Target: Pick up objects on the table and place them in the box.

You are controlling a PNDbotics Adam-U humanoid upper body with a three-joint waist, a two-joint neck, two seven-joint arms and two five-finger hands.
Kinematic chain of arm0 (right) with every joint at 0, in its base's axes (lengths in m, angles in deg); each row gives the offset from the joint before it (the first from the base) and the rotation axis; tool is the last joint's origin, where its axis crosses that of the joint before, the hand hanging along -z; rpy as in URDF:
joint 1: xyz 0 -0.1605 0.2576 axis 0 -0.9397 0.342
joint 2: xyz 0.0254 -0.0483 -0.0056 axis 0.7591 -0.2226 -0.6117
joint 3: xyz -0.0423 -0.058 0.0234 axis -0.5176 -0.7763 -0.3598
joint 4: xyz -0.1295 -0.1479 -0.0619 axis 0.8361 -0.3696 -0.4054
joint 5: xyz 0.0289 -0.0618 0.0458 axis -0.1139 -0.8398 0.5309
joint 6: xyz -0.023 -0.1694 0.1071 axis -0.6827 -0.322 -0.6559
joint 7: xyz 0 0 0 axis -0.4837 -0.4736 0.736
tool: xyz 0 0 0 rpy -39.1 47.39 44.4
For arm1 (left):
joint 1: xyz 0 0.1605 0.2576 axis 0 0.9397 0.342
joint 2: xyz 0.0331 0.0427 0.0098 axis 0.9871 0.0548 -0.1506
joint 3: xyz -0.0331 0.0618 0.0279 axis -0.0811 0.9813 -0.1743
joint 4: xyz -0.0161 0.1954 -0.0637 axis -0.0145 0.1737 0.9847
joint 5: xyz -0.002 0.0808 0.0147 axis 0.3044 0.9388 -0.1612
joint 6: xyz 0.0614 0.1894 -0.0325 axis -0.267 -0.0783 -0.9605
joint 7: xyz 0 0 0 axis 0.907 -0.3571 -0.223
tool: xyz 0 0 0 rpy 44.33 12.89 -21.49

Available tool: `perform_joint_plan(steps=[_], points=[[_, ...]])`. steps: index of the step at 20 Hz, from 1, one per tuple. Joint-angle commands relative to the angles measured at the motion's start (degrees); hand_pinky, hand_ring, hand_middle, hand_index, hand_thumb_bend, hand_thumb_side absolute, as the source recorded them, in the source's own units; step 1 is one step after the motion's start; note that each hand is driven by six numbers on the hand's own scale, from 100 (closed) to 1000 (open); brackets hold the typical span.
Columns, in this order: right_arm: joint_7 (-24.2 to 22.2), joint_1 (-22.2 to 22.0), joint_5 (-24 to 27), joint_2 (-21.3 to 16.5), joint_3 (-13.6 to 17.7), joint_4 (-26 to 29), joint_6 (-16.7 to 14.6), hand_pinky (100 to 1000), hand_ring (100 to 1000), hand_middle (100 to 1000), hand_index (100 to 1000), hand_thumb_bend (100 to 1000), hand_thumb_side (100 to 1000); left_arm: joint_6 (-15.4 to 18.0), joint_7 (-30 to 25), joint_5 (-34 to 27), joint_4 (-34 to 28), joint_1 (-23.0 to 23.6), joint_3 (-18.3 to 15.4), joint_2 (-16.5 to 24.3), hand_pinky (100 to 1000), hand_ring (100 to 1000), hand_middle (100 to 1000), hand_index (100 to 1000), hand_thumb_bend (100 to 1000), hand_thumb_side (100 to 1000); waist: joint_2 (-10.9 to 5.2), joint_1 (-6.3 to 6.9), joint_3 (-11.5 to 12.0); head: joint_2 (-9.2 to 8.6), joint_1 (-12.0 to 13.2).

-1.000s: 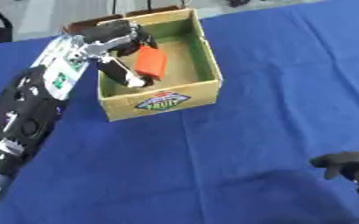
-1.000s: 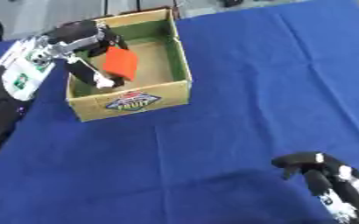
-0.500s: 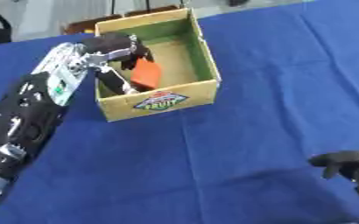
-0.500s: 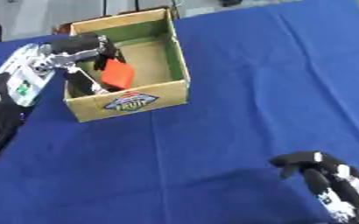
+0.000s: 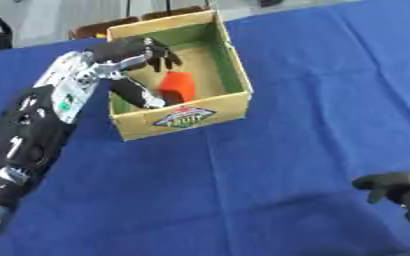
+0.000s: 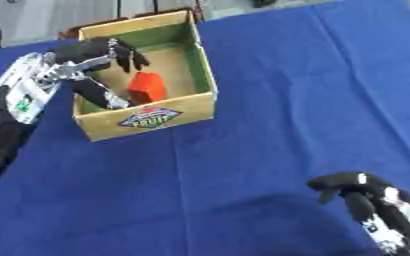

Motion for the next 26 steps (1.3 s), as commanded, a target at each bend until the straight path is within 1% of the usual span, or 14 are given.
perform_joint_plan(steps=[1, 2, 3, 5, 9, 12, 14, 17, 19, 21, 22, 23, 25, 26], points=[[0.01, 0.22, 0.33, -0.94, 0.39, 0.77, 0.06, 810, 764, 524, 756, 100, 657, 0.35, 1.61, -0.22, -0.76, -0.91, -0.62, 0.96, 669, 625, 670, 874, 838, 840, -1.06, -0.42, 0.03, -0.5, -0.1], [0.01, 0.22, 0.32, -0.94, 0.39, 0.77, 0.06, 810, 764, 524, 756, 100, 657, 0.42, 1.78, -0.15, -0.7, -0.91, -0.61, 0.95, 669, 625, 670, 874, 838, 840, -1.06, -0.42, 0.04, -0.5, -0.1], [0.02, 0.21, 0.33, -0.93, 0.4, 0.77, 0.05, 810, 764, 524, 756, 100, 658, 0.46, 1.98, -0.12, -0.68, -0.91, -0.65, 0.97, 724, 698, 729, 907, 876, 913, -1.07, -0.45, 0.04, -0.51, -0.13], [0.07, 0.16, 0.33, -0.92, 0.44, 0.79, 0.02, 810, 764, 524, 756, 100, 658, 0.51, 2.57, -0.15, -0.72, -0.84, -0.79, 1.07, 731, 707, 737, 910, 878, 920, -1.08, -0.51, 0.06, -0.56, -0.16], [0.15, 0.08, 0.31, -0.87, 0.52, 0.76, 0.02, 810, 764, 524, 756, 100, 658, 0.49, 3.67, -1.62, -1.12, -0.64, -1.17, 1.55, 716, 689, 722, 898, 881, 889, -1.14, -0.61, 0.28, -0.61, -0.37], [0.25, 0.03, 0.38, -0.9, 0.68, 0.8, -0.03, 810, 764, 524, 756, 100, 656, 0.12, 4.53, -5.4, -2.3, -0.33, -1.73, 2.88, 695, 664, 701, 883, 831, 853, -1.27, -0.69, 0.62, -0.76, -0.72], [0.39, -0.1, 0.44, -0.97, 0.88, 0.83, -0.09, 810, 764, 524, 756, 100, 655, -1.1, 5.52, -9.79, -3.07, 0.14, -2.74, 4.23, 667, 631, 672, 863, 749, 798, -1.39, -0.81, 1.01, -0.95, -1.17], [0.57, -0.27, 0.53, -1.06, 1.15, 0.92, -0.18, 810, 764, 524, 756, 100, 653, -3.94, 5.85, -18.89, -5.12, 1.39, -3.78, 7.06, 642, 607, 649, 848, 690, 741, -1.58, -0.99, 1.61, -1.28, -1.87], [0.71, -0.42, 0.6, -1.24, 1.36, 1.02, -0.28, 810, 764, 524, 756, 100, 651, -5.8, 5.22, -26.27, -8.4, 2.92, -4.23, 10.0, 635, 601, 643, 843, 675, 711, -1.73, -1.09, 2.06, -1.44, -2.43], [0.87, -0.57, 0.69, -1.43, 1.56, 1.07, -0.34, 810, 764, 524, 756, 100, 650, -7.94, 4.57, -33.88, -13.12, 5.39, -5.02, 13.36, 625, 591, 633, 838, 623, 692, -1.91, -1.2, 2.7, -1.51, -2.95], [0.9, -0.64, 0.75, -1.49, 1.61, 1.1, -0.34, 810, 764, 524, 756, 100, 649, -9.17, 4.24, -37.23, -15.41, 6.66, -5.45, 14.75, 622, 589, 630, 836, 619, 683, -2.01, -1.27, 3.01, -1.5, -3.14], [0.92, -0.68, 0.79, -1.54, 1.64, 1.11, -0.33, 810, 764, 524, 756, 100, 649, -10.35, 3.88, -39.86, -17.39, 7.67, -5.82, 15.79, 622, 589, 630, 836, 619, 683, -2.07, -1.32, 3.21, -1.49, -3.25], [0.91, -0.7, 0.84, -1.57, 1.66, 1.12, -0.32, 810, 764, 524, 756, 100, 649, -12.23, 3.2, -42.78, -19.86, 8.66, -6.25, 16.81, 622, 589, 630, 836, 619, 683, -2.12, -1.34, 3.33, -1.49, -3.3], [0.96, -0.79, 0.89, -1.69, 1.74, 1.13, -0.34, 810, 764, 525, 756, 100, 645, -12.48, 3.44, -44.62, -21.66, 10.38, -6.97, 17.81, 612, 581, 624, 834, 570, 662, -2.31, -1.59, 4.2, -1.5, -3.53]])
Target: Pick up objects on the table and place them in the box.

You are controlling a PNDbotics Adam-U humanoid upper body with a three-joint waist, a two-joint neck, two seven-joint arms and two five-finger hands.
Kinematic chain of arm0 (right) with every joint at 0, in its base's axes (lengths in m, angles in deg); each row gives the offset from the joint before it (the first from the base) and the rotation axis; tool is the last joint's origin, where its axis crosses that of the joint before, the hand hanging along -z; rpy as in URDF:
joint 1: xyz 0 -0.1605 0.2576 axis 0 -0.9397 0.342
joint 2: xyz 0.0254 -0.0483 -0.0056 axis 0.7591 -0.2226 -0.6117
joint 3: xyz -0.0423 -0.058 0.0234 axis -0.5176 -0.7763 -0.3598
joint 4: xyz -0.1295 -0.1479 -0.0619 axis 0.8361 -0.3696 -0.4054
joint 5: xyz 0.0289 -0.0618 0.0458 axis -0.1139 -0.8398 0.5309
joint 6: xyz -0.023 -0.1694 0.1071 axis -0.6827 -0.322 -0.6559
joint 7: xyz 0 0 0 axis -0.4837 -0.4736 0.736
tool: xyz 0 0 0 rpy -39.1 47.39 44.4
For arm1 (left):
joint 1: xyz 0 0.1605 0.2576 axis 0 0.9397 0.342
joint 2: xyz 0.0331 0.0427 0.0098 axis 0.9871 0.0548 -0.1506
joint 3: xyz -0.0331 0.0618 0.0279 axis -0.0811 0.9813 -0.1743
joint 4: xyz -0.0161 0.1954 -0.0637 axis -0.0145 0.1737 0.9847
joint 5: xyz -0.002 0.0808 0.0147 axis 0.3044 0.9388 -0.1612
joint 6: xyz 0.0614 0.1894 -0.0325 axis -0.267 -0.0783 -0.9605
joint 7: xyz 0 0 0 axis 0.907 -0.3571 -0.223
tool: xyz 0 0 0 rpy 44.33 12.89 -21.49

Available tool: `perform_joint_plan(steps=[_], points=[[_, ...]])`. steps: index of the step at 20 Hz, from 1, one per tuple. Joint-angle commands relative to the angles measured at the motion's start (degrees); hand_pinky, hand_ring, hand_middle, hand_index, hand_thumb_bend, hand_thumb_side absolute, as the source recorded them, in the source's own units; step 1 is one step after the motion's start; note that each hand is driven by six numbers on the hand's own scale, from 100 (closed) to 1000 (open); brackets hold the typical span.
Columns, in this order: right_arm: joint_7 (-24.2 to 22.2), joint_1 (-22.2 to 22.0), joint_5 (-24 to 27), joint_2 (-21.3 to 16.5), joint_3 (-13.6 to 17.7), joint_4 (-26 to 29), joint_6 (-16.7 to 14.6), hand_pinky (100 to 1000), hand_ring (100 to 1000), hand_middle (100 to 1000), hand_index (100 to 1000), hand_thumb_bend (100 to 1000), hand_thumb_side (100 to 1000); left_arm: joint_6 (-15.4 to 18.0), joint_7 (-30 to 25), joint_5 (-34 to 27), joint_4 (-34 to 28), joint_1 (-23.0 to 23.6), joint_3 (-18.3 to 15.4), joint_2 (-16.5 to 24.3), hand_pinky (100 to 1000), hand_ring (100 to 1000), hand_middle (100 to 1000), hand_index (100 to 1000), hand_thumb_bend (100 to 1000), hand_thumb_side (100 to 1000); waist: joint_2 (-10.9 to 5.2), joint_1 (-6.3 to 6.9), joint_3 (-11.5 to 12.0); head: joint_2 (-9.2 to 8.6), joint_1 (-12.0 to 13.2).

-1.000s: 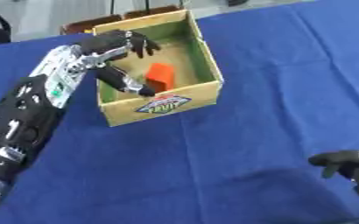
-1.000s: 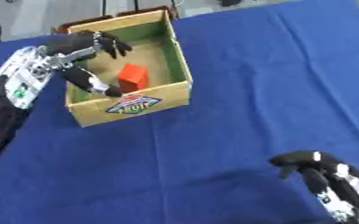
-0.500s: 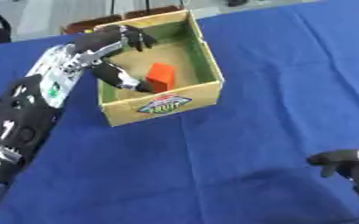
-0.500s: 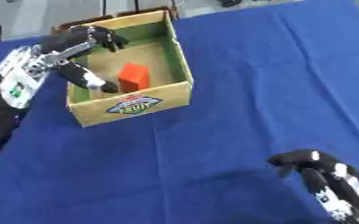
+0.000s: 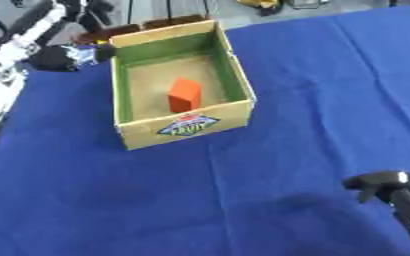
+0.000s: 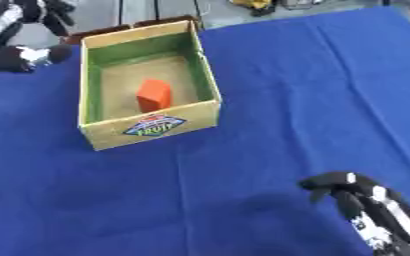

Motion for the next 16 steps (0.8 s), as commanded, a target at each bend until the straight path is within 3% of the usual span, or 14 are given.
perform_joint_plan(steps=[1, 3, 7, 12, 16], points=[[0.24, 0.04, 0.47, -1.5, 0.73, 1.18, -0.1, 810, 764, 525, 756, 100, 643, -1.74, 0.46, -7.35, -7.28, 4.01, -2.81, 5.36, 608, 578, 623, 835, 545, 672, -1.77, -0.64, 1.53, -0.62, -0.62], [0.21, -0.06, 0.71, -1.72, 0.73, 1.29, -0.12, 810, 764, 525, 756, 100, 641, -2.93, 1.37, -12.46, -12.5, 10.04, -4.88, 7.35, 601, 572, 618, 833, 525, 708, -2.02, -0.99, 2.56, -0.87, -0.74], [0.2, -0.31, 1.04, -2.19, 0.79, 1.45, -0.15, 810, 764, 525, 757, 100, 638, -6.02, 1.61, -18.86, -17.68, 19.3, -8.08, 7.63, 593, 565, 615, 838, 501, 767, -2.48, -1.36, 4.03, -0.75, -0.81], [0.27, -0.57, 1.26, -2.41, 0.93, 1.52, -0.13, 809, 764, 525, 757, 100, 636, -6.73, 2.7, -19.67, -20.91, 27.74, -11.91, 6.01, 592, 566, 617, 847, 447, 781, -2.85, -1.63, 5.25, -0.66, -0.91], [0.39, -0.74, 1.3, -2.64, 0.98, 1.61, -0.21, 809, 764, 525, 757, 100, 646, -6.98, 4.15, -18.69, -21.87, 31.87, -13.8, 4.23, 589, 565, 616, 847, 392, 795, -2.97, -1.83, 5.93, -0.58, -0.74]])
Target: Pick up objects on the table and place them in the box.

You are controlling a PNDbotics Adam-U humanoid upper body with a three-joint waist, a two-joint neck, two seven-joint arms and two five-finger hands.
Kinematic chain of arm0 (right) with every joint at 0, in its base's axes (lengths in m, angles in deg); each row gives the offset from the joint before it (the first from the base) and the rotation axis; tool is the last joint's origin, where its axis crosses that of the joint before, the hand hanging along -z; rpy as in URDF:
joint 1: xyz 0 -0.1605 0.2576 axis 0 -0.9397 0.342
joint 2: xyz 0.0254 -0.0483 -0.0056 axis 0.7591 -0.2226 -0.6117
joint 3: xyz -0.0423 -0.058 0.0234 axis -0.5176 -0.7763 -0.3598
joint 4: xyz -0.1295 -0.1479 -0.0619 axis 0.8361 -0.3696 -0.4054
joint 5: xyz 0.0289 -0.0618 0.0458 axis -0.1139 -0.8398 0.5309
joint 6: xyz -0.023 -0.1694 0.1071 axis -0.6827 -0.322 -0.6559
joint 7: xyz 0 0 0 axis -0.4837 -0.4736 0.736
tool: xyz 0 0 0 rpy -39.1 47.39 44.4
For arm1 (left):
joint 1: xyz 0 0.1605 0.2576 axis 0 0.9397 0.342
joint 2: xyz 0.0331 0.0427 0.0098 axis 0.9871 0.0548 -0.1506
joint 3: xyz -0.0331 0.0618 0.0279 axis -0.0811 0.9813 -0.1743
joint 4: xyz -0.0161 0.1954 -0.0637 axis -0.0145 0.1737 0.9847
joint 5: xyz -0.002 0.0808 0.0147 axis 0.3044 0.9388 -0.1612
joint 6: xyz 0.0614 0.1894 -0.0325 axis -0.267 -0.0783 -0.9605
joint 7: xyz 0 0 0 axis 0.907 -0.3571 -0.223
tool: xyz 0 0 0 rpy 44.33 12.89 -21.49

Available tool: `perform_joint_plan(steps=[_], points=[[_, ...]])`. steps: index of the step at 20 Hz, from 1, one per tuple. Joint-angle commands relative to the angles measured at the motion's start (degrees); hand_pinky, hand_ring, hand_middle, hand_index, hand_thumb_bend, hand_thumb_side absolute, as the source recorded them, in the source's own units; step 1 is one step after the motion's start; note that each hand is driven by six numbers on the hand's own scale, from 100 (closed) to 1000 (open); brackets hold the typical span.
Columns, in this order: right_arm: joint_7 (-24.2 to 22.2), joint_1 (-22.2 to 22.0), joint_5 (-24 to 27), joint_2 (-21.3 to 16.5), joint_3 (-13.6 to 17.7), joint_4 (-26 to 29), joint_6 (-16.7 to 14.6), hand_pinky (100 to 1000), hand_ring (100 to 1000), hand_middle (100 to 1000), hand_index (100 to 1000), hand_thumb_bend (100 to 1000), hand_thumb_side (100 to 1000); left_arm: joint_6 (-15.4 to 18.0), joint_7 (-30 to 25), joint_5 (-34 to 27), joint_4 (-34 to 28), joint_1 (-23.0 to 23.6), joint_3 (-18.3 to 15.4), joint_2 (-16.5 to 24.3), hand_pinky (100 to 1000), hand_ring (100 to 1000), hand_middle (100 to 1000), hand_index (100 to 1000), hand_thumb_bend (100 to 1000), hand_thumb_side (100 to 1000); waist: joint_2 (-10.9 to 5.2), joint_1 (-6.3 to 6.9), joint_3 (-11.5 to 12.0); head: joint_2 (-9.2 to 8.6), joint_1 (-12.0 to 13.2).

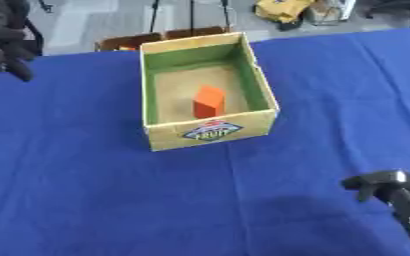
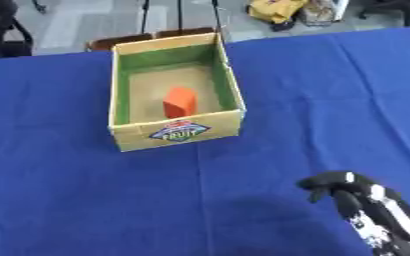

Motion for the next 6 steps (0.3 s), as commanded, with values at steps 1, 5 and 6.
perform_joint_plan(steps=[1, 5, 6], points=[[0.33, 0.01, 0.32, -1.6, 0.63, 1.29, -0.13, 809, 764, 525, 757, 100, 649, -0.22, 1.21, 0.52, -1.65, 1.15, -2.3, 0.08, 589, 565, 616, 846, 367, 803, -1.19, -0.18, 0.22, -0.48, 0.05], [0.3, -0.25, 0.2, -1.67, 0.48, 1.33, -0.19, 809, 764, 525, 757, 100, 652, -0.69, 2.0, 0.87, -2.2, 3.21, -3.19, -1.62, 586, 566, 616, 846, 302, 826, -1.35, -0.59, 0.92, -0.49, 0.29], [0.3, -0.28, 0.2, -1.79, 0.46, 1.41, -0.27, 809, 764, 525, 757, 100, 650, -0.83, 2.15, 0.79, -2.36, 3.63, -3.33, -2.01, 585, 566, 616, 846, 288, 832, -1.37, -0.69, 1.13, -0.56, 0.42]])
